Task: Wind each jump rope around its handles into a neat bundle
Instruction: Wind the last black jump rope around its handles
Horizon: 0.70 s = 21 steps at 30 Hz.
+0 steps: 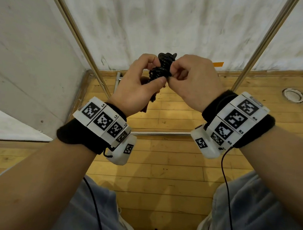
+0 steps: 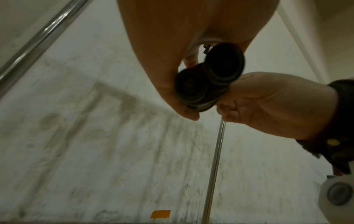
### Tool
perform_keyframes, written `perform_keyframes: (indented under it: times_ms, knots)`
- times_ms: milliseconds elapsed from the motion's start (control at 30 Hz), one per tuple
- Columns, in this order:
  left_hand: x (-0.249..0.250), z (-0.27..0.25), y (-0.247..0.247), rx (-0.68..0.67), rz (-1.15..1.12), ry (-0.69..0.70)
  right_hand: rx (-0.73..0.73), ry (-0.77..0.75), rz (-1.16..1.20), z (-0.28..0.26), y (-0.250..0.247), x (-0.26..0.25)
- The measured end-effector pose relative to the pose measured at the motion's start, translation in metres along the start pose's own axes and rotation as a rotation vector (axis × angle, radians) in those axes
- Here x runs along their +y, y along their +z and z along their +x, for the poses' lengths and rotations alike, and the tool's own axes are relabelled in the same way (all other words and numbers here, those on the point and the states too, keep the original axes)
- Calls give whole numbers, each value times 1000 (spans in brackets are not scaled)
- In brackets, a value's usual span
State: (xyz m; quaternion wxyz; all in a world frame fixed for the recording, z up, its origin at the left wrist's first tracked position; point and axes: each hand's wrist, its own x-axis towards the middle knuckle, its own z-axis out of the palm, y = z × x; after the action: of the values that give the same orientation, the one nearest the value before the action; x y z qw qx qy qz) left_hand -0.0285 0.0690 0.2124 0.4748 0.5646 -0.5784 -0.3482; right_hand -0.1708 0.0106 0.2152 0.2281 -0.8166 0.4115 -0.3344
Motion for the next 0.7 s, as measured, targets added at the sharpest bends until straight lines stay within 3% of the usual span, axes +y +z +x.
perform_keyframes:
  times_ms: [233, 500, 700]
  knots:
    - [0, 0, 1, -6, 78, 23, 62, -26, 42, -3, 6, -1]
    - [-4, 1, -3, -140, 225, -3, -130, -67, -121, 3, 5, 3]
    - [-2, 2, -3, -213, 230, -33, -177, -47, -110, 5, 5, 7]
